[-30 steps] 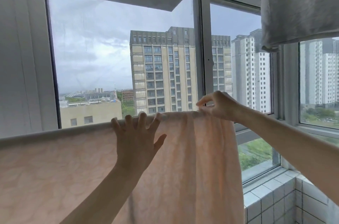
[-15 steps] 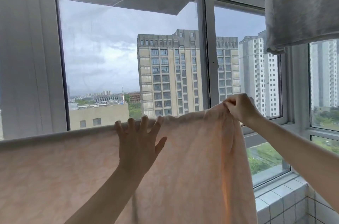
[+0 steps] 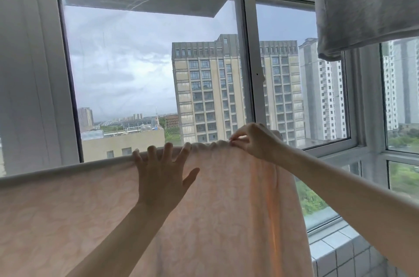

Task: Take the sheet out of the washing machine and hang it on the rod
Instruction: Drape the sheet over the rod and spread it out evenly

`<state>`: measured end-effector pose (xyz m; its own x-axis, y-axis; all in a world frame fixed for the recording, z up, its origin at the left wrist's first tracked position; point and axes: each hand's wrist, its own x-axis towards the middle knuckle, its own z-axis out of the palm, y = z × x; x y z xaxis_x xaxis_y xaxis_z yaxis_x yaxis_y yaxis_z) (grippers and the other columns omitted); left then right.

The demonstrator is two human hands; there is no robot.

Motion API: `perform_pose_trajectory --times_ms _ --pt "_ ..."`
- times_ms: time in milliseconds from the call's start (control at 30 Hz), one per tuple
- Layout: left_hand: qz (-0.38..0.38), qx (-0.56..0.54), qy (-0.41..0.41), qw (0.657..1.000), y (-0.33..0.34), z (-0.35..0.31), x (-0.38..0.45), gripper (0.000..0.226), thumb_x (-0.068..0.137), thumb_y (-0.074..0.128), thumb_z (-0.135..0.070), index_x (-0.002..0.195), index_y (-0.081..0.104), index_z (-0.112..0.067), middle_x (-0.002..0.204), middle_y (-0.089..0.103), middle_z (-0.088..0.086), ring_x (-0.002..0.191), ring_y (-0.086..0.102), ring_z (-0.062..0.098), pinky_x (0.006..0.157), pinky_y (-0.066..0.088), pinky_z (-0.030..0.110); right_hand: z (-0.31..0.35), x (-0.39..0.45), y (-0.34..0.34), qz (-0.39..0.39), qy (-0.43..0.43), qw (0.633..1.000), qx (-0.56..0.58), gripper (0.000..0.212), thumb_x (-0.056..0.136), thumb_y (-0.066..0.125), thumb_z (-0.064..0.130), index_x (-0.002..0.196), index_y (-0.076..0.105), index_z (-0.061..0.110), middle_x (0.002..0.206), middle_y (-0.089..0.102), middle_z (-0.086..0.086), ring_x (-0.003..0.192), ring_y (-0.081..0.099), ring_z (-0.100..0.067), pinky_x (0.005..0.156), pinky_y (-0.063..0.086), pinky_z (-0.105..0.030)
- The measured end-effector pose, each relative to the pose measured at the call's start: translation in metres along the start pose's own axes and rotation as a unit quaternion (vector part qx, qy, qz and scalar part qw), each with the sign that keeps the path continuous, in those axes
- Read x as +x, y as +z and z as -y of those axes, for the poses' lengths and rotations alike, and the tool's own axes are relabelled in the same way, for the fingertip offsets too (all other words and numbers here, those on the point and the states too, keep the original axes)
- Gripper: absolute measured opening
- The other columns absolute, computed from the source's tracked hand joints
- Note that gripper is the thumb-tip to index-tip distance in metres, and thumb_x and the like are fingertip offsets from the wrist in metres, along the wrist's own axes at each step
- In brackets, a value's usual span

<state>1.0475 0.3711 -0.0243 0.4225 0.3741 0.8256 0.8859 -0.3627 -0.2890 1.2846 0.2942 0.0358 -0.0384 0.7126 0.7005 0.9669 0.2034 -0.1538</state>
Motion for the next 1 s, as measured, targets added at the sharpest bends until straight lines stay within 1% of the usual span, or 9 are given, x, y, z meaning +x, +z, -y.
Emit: perform_pose_trajectory --times_ms 67,200,333,467,600,667,800,900,1000 --pt "0.012 0.001 -0.002 1.000 -0.003 0.003 -0.001 0.064 0.085 0.034 -0.066 0.131 0.053 -0.027 0.120 0.057 0.014 0.101 0.052 0.042 0.094 0.032 0.068 0.001 0.003 0.006 -0.031 -0.004 0.999 0.030 0.017 0.083 0.073 0.017 0.099 0.075 0.011 0.095 0.074 0.000 0.086 0.067 -0.007 0.089 0.053 -0.025" --pt "0.035 0.012 -0.009 0.999 -0.007 0.006 -0.002 0.065 0.085 0.030 -0.067 0.132 0.053 -0.028 0.121 0.057 0.014 0.102 0.054 0.042 0.094 0.034 0.067 -0.005 0.006 0.000 -0.084 0.028 0.995 0.048 0.012 0.083 0.072 0.012 0.094 0.076 0.010 0.092 0.075 0.000 0.085 0.066 -0.005 0.085 0.043 -0.013" --pt "0.052 0.022 -0.017 0.998 -0.013 -0.003 -0.001 0.066 0.084 0.026 -0.069 0.131 0.052 -0.030 0.120 0.059 0.012 0.103 0.055 0.042 0.097 0.032 0.070 -0.017 0.000 -0.003 -0.077 0.032 0.996 0.039 0.014 0.085 0.070 0.014 0.098 0.075 0.011 0.095 0.075 0.001 0.090 0.067 -0.010 0.090 0.050 -0.024" --pt "0.081 0.008 -0.041 0.996 -0.023 -0.024 0.005 0.069 0.083 0.027 -0.071 0.124 0.058 -0.025 0.115 0.061 0.010 0.107 0.054 0.043 0.099 0.025 0.074 -0.028 -0.010 -0.006 -0.060 0.033 0.995 0.078 0.015 0.086 0.069 0.013 0.100 0.075 0.016 0.098 0.074 0.005 0.090 0.065 -0.004 0.092 0.048 -0.020" --pt "0.074 -0.010 0.006 0.997 -0.025 -0.058 0.009 0.070 0.087 0.026 -0.064 0.126 0.059 -0.015 0.120 0.062 0.012 0.113 0.054 0.042 0.104 0.025 0.070 -0.032 -0.013 -0.004 -0.063 0.034 0.991 0.112 0.016 0.085 0.069 0.012 0.096 0.076 0.020 0.095 0.073 0.010 0.089 0.066 -0.001 0.092 0.052 -0.027" --pt "0.072 -0.038 0.015 0.997 -0.027 -0.075 0.015 0.071 0.090 0.023 -0.062 0.135 0.052 -0.016 0.129 0.058 0.012 0.117 0.052 0.042 0.106 0.027 0.066 -0.030 -0.015 -0.002 -0.067 0.032 0.991 0.115 0.021 0.084 0.065 0.009 0.095 0.076 0.023 0.095 0.073 0.012 0.091 0.066 -0.002 0.092 0.053 -0.030" --pt "0.096 -0.045 0.040 0.994 -0.023 -0.097 0.027 0.068 0.095 0.020 -0.064 0.151 0.016 -0.025 0.152 0.030 0.006 0.137 0.029 0.038 0.114 0.012 0.060 -0.029 -0.016 -0.002 -0.033 0.014 0.997 0.065 0.039 0.082 0.051 0.004 0.104 0.073 0.027 0.103 0.072 0.014 0.104 0.064 -0.005 0.096 0.049 -0.036" --pt "0.080 -0.044 0.045 0.995 -0.021 -0.106 0.035 0.063 0.095 0.024 -0.064 0.147 0.021 -0.027 0.148 0.032 0.006 0.135 0.030 0.038 0.111 0.017 0.060 -0.029 -0.011 -0.013 0.001 0.008 0.999 0.042 0.032 0.088 0.055 0.004 0.110 0.071 0.020 0.110 0.071 0.006 0.108 0.063 -0.010 0.099 0.048 -0.030" --pt "0.082 -0.047 0.040 0.995 -0.016 -0.106 0.041 0.060 0.094 0.029 -0.064 0.142 0.030 -0.028 0.141 0.039 0.006 0.128 0.038 0.039 0.106 0.022 0.061 -0.047 -0.010 -0.025 -0.012 0.063 0.998 -0.011 0.027 0.090 0.058 0.005 0.116 0.065 0.006 0.114 0.069 -0.008 0.107 0.064 -0.019 0.095 0.049 -0.026"
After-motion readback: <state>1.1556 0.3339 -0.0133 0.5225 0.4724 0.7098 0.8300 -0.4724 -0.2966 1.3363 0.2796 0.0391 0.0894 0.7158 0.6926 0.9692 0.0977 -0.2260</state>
